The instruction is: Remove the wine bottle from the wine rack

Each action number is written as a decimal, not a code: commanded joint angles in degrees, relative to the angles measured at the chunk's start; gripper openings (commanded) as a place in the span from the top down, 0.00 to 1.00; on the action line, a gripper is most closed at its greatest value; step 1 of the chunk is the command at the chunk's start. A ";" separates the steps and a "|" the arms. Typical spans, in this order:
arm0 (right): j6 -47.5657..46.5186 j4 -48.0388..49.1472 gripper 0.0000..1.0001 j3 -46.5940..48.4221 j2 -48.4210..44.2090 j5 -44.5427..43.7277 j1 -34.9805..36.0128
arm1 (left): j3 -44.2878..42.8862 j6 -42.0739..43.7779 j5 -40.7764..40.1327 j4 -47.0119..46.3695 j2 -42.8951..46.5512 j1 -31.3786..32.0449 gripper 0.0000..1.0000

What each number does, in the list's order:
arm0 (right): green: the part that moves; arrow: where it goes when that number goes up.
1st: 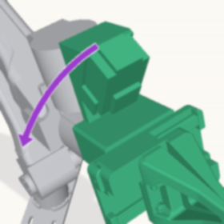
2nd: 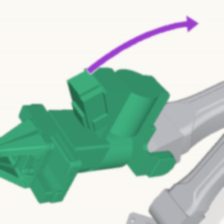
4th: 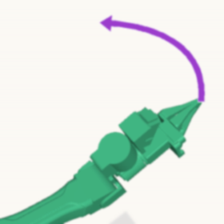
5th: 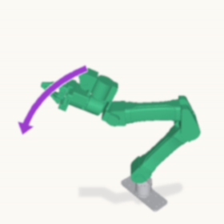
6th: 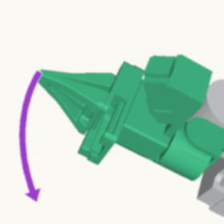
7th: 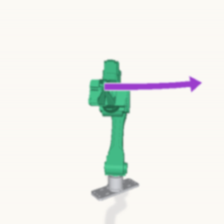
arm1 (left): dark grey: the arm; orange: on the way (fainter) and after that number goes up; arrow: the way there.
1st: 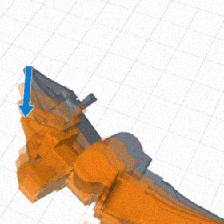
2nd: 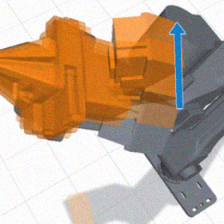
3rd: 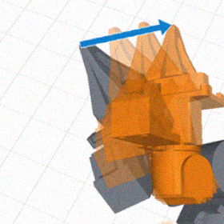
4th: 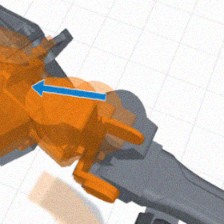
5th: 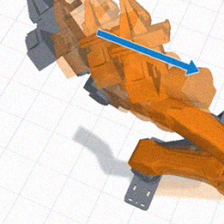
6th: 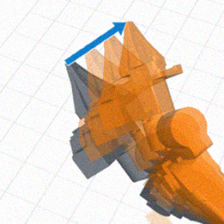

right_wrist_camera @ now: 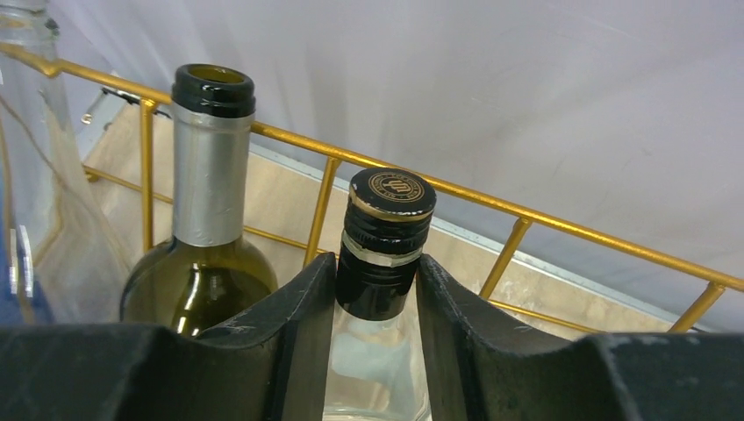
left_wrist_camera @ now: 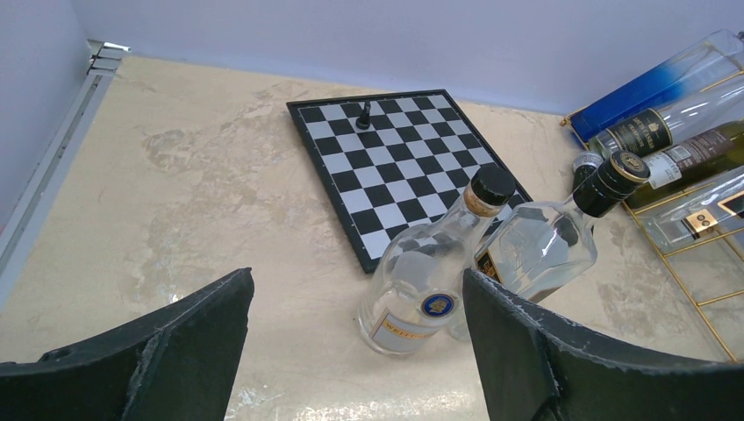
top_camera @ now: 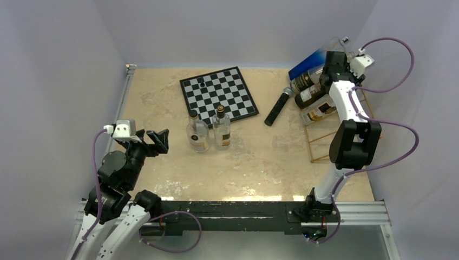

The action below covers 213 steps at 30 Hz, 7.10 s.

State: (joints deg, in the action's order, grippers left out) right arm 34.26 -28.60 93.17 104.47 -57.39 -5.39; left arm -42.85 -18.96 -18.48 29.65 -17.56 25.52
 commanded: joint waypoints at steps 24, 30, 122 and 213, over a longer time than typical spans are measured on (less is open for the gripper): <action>1.97 -10.39 0.47 8.46 4.09 3.44 -3.52 | 0.11 -0.11 -0.64 -1.79 -0.90 0.15 0.08; 1.63 -10.13 0.62 8.33 3.96 5.18 -4.18 | 0.01 -0.11 -0.81 -1.79 -0.92 0.15 0.08; -30.09 18.95 1.00 31.15 5.50 56.43 71.61 | -19.69 -3.38 -5.23 15.25 15.14 0.15 0.07; -7.67 3.83 0.43 22.27 14.24 -5.96 5.66 | -0.50 -0.72 11.36 7.71 15.45 0.15 0.02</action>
State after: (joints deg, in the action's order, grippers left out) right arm 21.96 -23.27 111.53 117.99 -60.99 1.83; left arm -43.38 -19.00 -5.74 38.65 -2.59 25.52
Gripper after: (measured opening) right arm 0.575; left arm 0.980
